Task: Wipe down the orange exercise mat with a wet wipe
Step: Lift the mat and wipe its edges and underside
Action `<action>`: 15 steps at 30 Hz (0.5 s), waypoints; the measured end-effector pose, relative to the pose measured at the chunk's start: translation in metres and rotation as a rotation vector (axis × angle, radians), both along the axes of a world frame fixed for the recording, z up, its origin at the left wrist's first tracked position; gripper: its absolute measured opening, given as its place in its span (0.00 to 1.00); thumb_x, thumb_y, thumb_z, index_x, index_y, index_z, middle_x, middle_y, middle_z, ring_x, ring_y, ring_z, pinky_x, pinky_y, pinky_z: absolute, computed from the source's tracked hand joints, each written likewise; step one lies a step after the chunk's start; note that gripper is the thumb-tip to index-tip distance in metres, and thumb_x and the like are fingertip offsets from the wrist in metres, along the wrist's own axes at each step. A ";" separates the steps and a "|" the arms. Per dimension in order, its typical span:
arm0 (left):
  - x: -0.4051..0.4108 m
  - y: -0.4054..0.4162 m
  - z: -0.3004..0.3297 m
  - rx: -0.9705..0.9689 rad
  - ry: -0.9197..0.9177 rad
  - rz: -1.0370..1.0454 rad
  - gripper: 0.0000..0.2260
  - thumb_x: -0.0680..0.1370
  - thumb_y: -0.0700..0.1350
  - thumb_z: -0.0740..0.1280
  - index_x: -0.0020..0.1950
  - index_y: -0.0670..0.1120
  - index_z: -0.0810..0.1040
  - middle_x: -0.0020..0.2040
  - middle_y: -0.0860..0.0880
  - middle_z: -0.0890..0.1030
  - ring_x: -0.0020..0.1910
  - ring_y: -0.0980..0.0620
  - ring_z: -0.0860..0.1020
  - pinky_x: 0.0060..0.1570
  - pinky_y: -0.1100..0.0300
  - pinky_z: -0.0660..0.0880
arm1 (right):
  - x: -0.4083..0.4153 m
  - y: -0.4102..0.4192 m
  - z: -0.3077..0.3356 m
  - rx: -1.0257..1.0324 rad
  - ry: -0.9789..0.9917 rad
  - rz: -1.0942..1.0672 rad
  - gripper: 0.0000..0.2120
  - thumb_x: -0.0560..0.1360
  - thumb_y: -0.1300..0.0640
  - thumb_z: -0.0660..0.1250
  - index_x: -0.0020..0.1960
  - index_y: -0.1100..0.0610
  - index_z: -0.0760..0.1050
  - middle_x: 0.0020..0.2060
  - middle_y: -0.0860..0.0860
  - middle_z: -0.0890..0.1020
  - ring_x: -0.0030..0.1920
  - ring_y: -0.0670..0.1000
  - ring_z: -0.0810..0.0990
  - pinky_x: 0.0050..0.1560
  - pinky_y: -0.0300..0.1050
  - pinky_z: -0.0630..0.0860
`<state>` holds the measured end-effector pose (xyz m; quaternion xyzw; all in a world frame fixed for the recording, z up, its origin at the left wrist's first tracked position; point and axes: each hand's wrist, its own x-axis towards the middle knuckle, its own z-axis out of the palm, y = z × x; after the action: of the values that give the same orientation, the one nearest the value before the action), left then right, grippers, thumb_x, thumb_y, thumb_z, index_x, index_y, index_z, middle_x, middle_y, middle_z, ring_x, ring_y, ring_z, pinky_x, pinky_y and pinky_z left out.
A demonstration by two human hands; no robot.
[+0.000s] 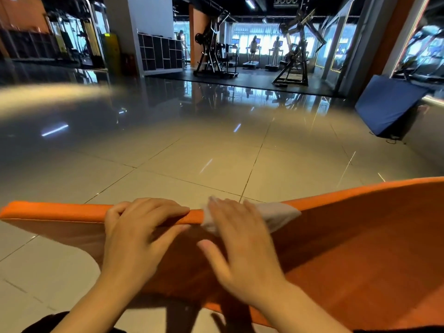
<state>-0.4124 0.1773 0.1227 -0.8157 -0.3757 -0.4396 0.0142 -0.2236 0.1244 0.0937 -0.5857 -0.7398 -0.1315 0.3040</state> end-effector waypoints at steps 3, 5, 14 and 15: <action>-0.014 0.005 0.002 -0.046 -0.043 -0.007 0.11 0.72 0.60 0.64 0.46 0.57 0.83 0.47 0.63 0.80 0.51 0.59 0.76 0.50 0.56 0.59 | 0.005 0.011 -0.003 0.072 -0.092 0.096 0.25 0.79 0.47 0.60 0.72 0.57 0.70 0.70 0.52 0.74 0.67 0.54 0.72 0.72 0.50 0.62; -0.022 0.008 0.000 -0.081 -0.051 -0.008 0.11 0.72 0.60 0.64 0.46 0.58 0.83 0.47 0.62 0.81 0.51 0.60 0.77 0.53 0.49 0.64 | 0.035 0.011 -0.007 0.116 -0.148 0.062 0.25 0.78 0.48 0.62 0.72 0.58 0.71 0.68 0.53 0.76 0.64 0.55 0.74 0.69 0.49 0.63; -0.031 0.006 0.001 -0.083 -0.062 -0.033 0.11 0.72 0.60 0.66 0.47 0.57 0.83 0.49 0.61 0.82 0.51 0.56 0.80 0.54 0.37 0.70 | 0.170 -0.035 0.016 -0.070 -0.141 -0.287 0.21 0.77 0.46 0.56 0.60 0.56 0.78 0.54 0.52 0.83 0.54 0.57 0.80 0.57 0.50 0.68; -0.031 0.006 0.001 -0.079 -0.073 -0.023 0.11 0.72 0.59 0.66 0.47 0.57 0.83 0.49 0.60 0.82 0.51 0.54 0.81 0.53 0.36 0.71 | 0.165 -0.035 0.018 -0.063 -0.127 -0.303 0.20 0.76 0.46 0.57 0.59 0.55 0.79 0.52 0.51 0.83 0.53 0.57 0.80 0.55 0.52 0.70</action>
<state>-0.4438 0.1835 0.1236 -0.8034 -0.3835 -0.4539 -0.0369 -0.0588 0.0896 0.1112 -0.6904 -0.6644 -0.1894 0.2148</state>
